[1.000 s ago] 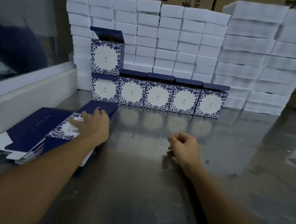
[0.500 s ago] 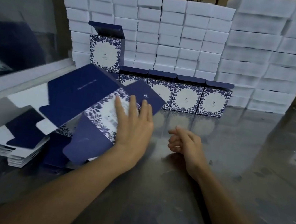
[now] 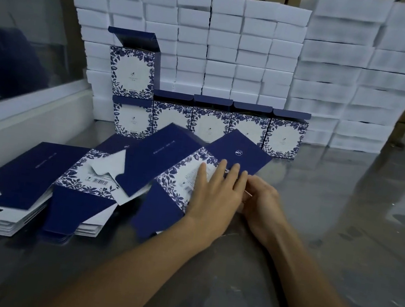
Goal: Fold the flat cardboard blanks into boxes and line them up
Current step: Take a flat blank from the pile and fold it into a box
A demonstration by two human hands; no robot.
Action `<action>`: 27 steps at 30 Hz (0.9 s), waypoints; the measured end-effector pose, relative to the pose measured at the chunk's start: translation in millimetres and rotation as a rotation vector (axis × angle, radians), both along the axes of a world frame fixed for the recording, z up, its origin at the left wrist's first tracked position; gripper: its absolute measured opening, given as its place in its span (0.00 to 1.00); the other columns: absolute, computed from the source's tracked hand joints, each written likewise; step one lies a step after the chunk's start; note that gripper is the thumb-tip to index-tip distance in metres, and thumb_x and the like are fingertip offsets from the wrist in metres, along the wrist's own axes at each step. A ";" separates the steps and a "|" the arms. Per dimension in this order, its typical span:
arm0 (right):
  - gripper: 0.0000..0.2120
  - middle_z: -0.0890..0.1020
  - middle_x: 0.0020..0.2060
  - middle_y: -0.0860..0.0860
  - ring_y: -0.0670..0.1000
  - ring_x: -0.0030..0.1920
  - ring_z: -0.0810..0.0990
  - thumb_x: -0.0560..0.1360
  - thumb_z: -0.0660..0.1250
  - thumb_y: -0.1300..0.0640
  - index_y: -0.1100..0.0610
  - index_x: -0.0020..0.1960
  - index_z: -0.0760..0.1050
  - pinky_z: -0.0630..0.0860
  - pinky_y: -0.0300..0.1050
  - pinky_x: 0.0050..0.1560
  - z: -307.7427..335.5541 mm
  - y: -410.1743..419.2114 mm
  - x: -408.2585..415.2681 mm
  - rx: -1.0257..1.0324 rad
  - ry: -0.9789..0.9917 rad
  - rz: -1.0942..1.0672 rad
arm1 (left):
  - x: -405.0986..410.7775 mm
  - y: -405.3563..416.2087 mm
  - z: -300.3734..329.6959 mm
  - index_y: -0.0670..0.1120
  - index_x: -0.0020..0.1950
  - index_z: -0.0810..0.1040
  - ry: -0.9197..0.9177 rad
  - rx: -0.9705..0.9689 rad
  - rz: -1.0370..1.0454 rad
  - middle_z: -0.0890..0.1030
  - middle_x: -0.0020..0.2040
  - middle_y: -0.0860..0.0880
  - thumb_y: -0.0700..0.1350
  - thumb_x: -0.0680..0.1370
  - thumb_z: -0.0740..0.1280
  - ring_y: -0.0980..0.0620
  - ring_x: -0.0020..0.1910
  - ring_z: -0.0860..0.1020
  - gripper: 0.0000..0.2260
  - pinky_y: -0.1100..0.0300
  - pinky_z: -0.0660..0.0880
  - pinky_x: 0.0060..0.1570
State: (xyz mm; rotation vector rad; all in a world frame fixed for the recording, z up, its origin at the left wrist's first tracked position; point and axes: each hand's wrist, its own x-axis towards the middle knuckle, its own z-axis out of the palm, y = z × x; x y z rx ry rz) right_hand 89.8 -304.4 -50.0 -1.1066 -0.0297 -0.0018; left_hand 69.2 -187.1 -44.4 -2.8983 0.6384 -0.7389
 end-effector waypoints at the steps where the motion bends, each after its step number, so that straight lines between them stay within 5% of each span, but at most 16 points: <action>1: 0.07 0.82 0.41 0.56 0.51 0.38 0.81 0.81 0.61 0.61 0.58 0.46 0.77 0.76 0.46 0.37 -1.4 0.8 2.0 -0.015 0.011 -0.075 | 0.8 3.8 0.0 0.49 0.80 0.53 0.023 -0.083 -0.032 0.57 0.80 0.45 0.50 0.82 0.58 0.43 0.79 0.53 0.27 0.36 0.53 0.73; 5: 0.13 0.78 0.34 0.53 0.49 0.30 0.74 0.80 0.59 0.63 0.55 0.38 0.74 0.72 0.41 0.31 -2.4 1.9 7.9 -0.056 0.034 -0.325 | 9.0 38.8 16.8 0.51 0.75 0.64 0.013 -0.345 0.042 0.64 0.76 0.46 0.60 0.82 0.52 0.46 0.75 0.61 0.24 0.36 0.54 0.71; 9: 0.09 0.72 0.37 0.57 0.53 0.34 0.69 0.78 0.60 0.63 0.59 0.41 0.74 0.68 0.43 0.32 -3.7 -3.8 9.4 -0.077 0.069 -0.437 | 26.7 94.6 41.1 0.51 0.74 0.64 0.082 -0.495 0.292 0.66 0.73 0.45 0.62 0.78 0.60 0.43 0.71 0.65 0.27 0.40 0.63 0.68; 13: 0.08 0.82 0.37 0.55 0.53 0.37 0.79 0.80 0.65 0.62 0.58 0.43 0.79 0.78 0.44 0.37 -1.8 -8.5 9.5 -0.059 0.088 -0.473 | 32.1 129.0 54.3 0.48 0.70 0.71 0.519 -1.083 0.296 0.79 0.62 0.45 0.53 0.72 0.76 0.44 0.57 0.80 0.29 0.48 0.78 0.57; 16: 0.09 0.85 0.48 0.56 0.52 0.39 0.84 0.81 0.66 0.57 0.59 0.59 0.78 0.81 0.45 0.39 3.4 -8.8 7.2 0.071 0.110 -0.364 | 34.2 136.8 52.3 0.46 0.68 0.75 0.613 -1.467 0.236 0.83 0.51 0.48 0.38 0.68 0.79 0.47 0.42 0.85 0.30 0.54 0.82 0.37; 19: 0.13 0.86 0.50 0.55 0.47 0.38 0.86 0.83 0.59 0.59 0.59 0.63 0.77 0.81 0.40 0.34 14.1 -7.8 4.1 0.125 0.102 -0.173 | 38.2 136.3 44.4 0.45 0.70 0.74 0.578 -1.699 0.222 0.84 0.51 0.46 0.36 0.68 0.78 0.46 0.40 0.85 0.32 0.51 0.82 0.37; 21: 0.15 0.86 0.52 0.56 0.53 0.44 0.87 0.82 0.62 0.57 0.59 0.66 0.77 0.84 0.47 0.40 19.5 -3.1 -1.6 0.193 0.152 -0.022 | 40.7 135.3 40.5 0.45 0.70 0.73 0.556 -1.759 0.255 0.84 0.52 0.45 0.39 0.69 0.78 0.46 0.39 0.85 0.31 0.54 0.82 0.36; 25: 0.25 0.81 0.64 0.56 0.61 0.64 0.79 0.78 0.66 0.50 0.52 0.74 0.71 0.75 0.61 0.65 18.5 2.1 -2.6 0.350 0.160 0.040 | 40.9 134.2 34.0 0.44 0.53 0.81 0.519 -1.994 0.196 0.85 0.49 0.47 0.42 0.75 0.72 0.54 0.33 0.83 0.08 0.64 0.76 0.28; 27: 0.20 0.82 0.63 0.55 0.59 0.62 0.81 0.80 0.63 0.46 0.52 0.69 0.77 0.77 0.58 0.61 15.6 1.3 1.3 0.345 0.134 0.015 | 33.3 128.6 31.2 0.44 0.50 0.81 0.596 -2.194 0.035 0.86 0.46 0.50 0.42 0.78 0.66 0.53 0.39 0.85 0.05 0.61 0.79 0.32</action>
